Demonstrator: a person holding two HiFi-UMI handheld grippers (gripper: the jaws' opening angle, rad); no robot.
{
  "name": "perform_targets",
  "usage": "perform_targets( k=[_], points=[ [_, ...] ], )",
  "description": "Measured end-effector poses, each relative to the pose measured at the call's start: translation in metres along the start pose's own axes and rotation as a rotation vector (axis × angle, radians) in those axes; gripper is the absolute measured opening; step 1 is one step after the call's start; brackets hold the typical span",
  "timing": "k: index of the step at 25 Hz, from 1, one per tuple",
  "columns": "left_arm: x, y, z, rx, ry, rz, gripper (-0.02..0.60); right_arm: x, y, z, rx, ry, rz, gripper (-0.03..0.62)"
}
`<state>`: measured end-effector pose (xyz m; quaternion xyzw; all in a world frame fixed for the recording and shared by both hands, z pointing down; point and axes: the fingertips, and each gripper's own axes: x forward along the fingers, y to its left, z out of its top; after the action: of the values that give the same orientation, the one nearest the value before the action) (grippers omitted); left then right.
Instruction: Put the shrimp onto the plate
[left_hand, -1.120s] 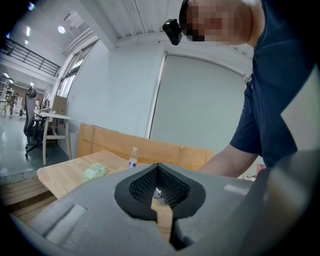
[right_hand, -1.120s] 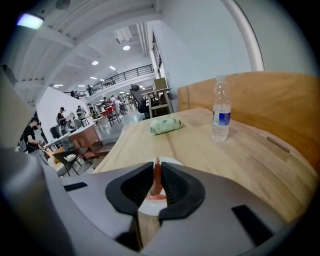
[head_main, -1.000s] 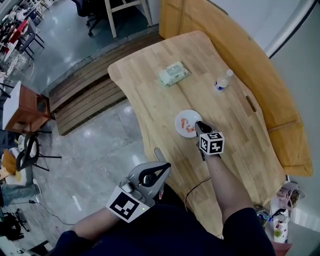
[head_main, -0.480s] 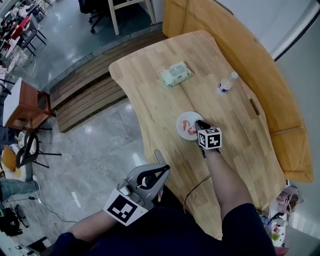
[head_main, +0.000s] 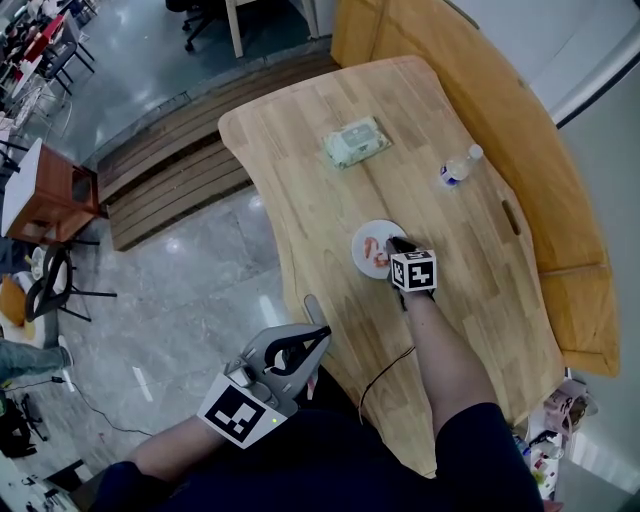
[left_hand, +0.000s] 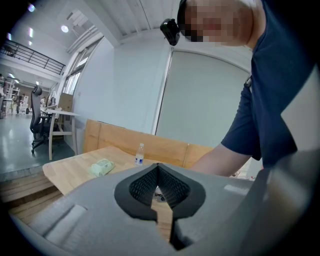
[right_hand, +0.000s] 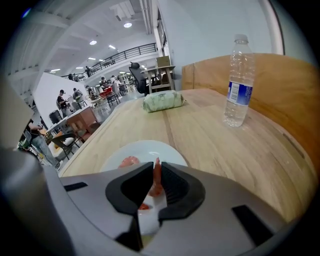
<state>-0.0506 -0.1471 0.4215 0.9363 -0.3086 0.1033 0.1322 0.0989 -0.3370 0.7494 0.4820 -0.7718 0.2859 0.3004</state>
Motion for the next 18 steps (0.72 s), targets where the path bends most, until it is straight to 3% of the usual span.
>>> perform_targets(
  k=[18],
  points=[
    [-0.0047, -0.0011, -0.0086, -0.02, 0.017, 0.004, 0.003, 0.0067, 0.0003, -0.0011, -0.051, 0.015, -0.042, 0.063]
  ],
)
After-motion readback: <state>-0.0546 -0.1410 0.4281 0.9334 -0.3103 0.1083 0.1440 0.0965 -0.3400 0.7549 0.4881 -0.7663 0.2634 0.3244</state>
